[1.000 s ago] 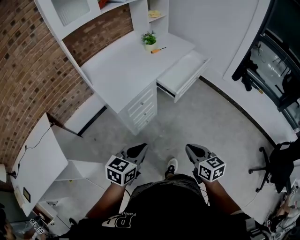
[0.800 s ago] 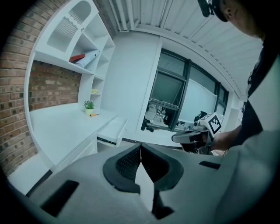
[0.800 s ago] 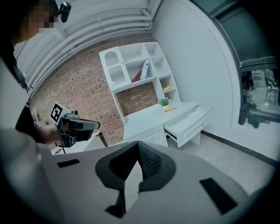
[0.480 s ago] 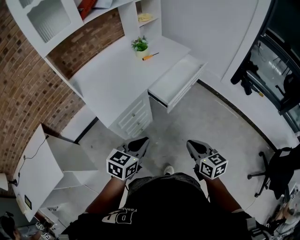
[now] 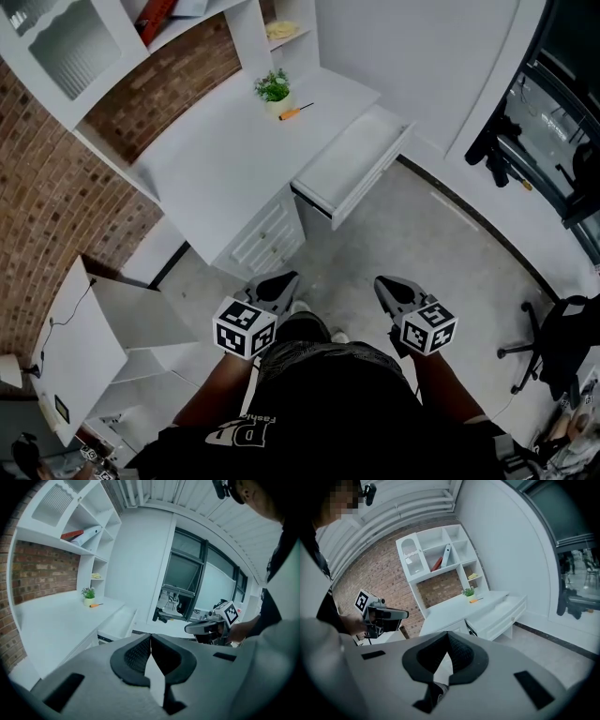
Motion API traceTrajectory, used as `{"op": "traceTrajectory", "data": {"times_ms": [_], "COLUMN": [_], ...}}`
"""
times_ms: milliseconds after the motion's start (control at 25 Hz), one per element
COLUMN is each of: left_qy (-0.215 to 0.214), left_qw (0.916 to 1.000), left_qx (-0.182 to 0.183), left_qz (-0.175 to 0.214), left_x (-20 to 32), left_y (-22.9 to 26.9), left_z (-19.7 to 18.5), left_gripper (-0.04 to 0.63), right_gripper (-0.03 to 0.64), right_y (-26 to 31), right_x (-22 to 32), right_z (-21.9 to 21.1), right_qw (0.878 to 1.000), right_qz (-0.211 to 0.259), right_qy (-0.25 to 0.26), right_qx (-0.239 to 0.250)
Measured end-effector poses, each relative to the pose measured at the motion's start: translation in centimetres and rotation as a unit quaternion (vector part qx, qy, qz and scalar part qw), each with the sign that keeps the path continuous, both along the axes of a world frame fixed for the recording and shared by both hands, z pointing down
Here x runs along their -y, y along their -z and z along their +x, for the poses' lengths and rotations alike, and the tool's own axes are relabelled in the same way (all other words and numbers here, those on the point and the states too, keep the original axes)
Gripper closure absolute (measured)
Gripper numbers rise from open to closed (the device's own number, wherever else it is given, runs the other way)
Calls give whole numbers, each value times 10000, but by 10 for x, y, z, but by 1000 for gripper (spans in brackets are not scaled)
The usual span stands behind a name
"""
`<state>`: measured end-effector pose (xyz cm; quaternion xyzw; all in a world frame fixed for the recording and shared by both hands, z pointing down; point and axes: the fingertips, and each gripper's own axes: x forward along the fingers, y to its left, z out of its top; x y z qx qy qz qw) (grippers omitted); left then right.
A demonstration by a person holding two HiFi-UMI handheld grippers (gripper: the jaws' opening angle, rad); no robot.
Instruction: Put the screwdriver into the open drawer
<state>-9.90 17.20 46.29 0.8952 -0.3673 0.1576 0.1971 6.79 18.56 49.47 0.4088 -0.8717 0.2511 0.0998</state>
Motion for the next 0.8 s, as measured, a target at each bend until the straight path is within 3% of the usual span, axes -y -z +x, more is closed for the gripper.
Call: {"op": "traceTrajectory", "data": {"times_ms": [240,800], "left_qy": [-25,-174], "left_qw": [9999,9996], "left_qx": [-102,-225], "left_qz": [-128,60], "left_x": [37,203], "left_y": [-16,6], "left_z": [-1,-18], "left_gripper": [577,575], "right_gripper": [614,614], "right_y": [-9,13], "right_x": [30,178], "right_z": [-6,-22], "right_qw": [9999,9990], "right_qz": [-117,-60], "right_qy": [56,-27], "right_qx": [-113,-431]}}
